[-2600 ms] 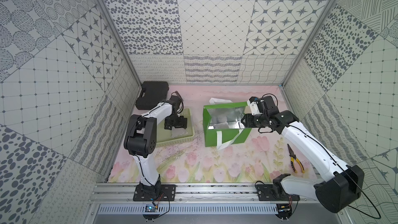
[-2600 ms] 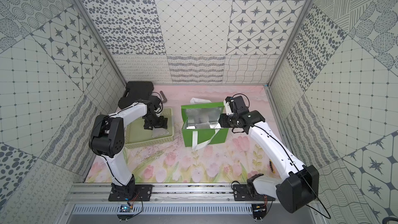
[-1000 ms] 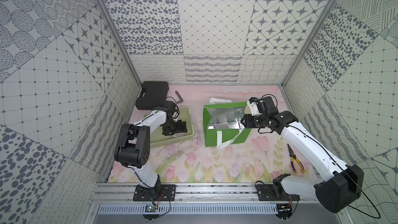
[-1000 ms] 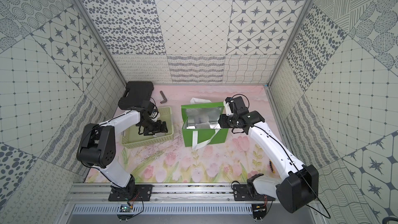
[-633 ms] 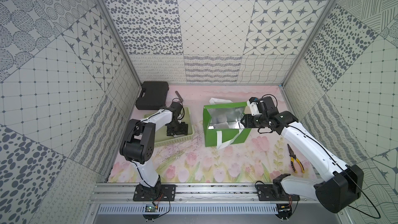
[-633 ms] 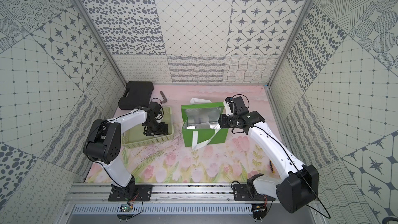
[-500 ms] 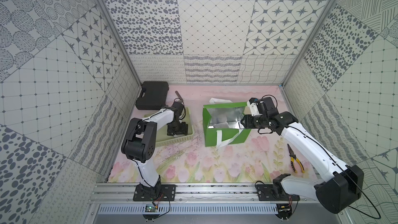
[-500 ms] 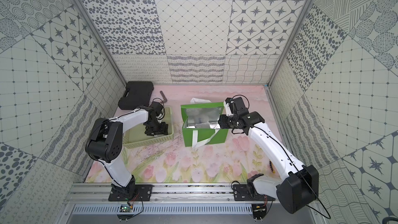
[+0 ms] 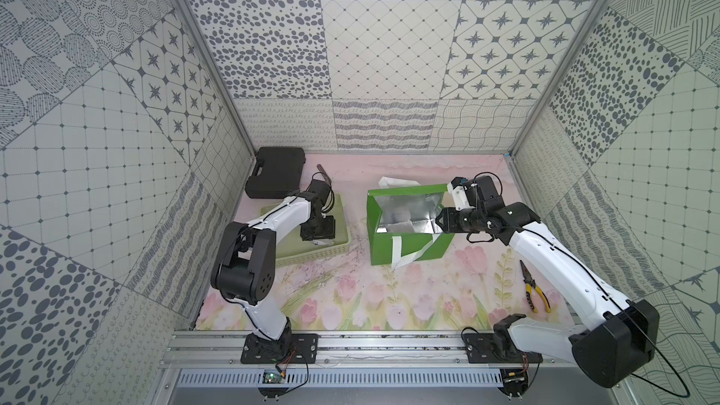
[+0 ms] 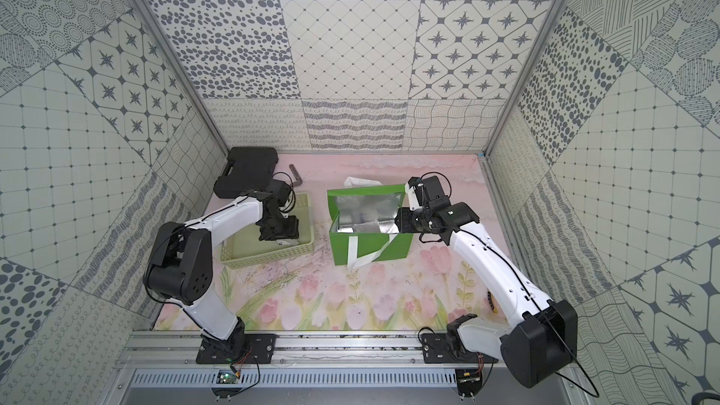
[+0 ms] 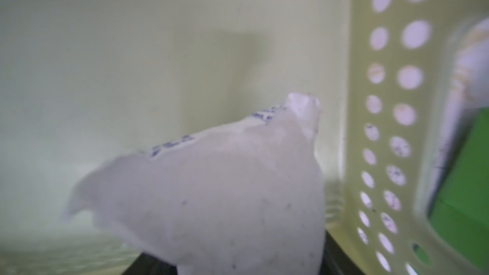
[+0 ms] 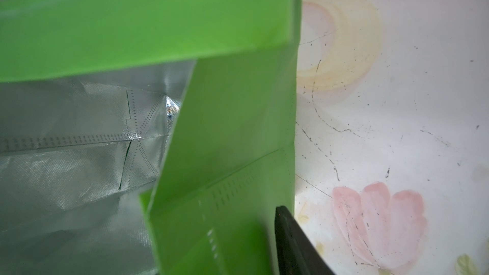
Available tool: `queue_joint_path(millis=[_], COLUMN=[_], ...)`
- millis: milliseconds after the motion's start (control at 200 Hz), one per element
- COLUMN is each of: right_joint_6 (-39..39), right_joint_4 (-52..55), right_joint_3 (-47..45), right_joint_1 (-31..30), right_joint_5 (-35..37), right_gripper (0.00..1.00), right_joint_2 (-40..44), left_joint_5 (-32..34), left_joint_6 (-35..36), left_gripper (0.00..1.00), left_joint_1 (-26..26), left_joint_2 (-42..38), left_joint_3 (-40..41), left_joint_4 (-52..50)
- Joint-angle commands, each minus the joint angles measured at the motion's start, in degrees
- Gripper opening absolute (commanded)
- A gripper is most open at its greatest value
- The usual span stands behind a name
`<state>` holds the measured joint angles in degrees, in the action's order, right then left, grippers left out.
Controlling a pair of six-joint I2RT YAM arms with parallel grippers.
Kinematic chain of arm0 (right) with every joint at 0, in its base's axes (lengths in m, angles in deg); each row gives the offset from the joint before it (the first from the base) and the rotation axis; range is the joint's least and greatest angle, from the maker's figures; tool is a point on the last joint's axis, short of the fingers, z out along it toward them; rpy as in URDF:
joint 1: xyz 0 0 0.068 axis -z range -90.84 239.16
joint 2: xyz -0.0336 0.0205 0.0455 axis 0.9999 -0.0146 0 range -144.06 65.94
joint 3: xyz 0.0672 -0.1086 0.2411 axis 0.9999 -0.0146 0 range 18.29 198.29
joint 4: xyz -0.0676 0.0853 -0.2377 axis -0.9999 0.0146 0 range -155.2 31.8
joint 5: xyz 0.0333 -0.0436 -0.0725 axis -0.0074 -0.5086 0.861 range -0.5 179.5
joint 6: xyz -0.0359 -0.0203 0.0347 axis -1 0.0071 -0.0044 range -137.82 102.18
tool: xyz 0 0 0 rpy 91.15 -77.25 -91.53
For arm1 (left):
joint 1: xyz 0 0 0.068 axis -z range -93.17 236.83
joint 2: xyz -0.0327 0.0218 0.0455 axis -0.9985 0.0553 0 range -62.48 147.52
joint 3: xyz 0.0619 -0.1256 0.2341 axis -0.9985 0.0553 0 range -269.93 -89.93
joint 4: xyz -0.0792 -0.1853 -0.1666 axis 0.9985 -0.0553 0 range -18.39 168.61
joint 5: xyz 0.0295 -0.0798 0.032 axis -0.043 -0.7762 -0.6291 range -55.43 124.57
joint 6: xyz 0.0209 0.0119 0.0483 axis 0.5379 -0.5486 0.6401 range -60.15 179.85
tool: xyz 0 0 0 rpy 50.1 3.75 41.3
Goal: Place the ice pack in the delivery bag
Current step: Pick up the ice pack from the bin, then place the ice pack in the delivery bag.
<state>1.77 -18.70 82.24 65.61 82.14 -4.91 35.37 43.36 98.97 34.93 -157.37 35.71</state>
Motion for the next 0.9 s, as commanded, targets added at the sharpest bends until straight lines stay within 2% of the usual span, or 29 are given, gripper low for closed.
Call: queue_joint_path(millis=[0,190,375,630,890], right_joint_6=[0.3,0.2,-0.1,0.0,0.1], right_joint_4=[-1.0,-1.0,-1.0,-0.9,-0.9], right_joint_3=[0.6,1.3,2.1,2.2,1.6], right_joint_1=[-0.3,-0.2,-0.3,-0.3,-0.2], right_joint_5=[0.6,0.7,0.9,0.9,1.0], right_gripper=[0.43,0.38,0.35,0.33,0.34], right_joint_2=[0.2,-0.2,-0.3,0.1,0.9], left_joint_5=[-1.0,-8.1,-9.9,-9.3,-10.7], left_joint_6=[1.3,3.5,6.2,7.6,8.0], left_gripper=[0.24,0.22,0.18,0.19,0.2], left_joint_1=[-0.4,2.3,13.4,30.2,36.0], left_joint_2=[-7.3,-13.3,-11.7,1.5,15.3], left_joint_3=[-4.5,-16.8,-32.4,-51.8,-57.8], left_joint_4=[-5.3,-12.6,-17.6,-22.8,-22.8])
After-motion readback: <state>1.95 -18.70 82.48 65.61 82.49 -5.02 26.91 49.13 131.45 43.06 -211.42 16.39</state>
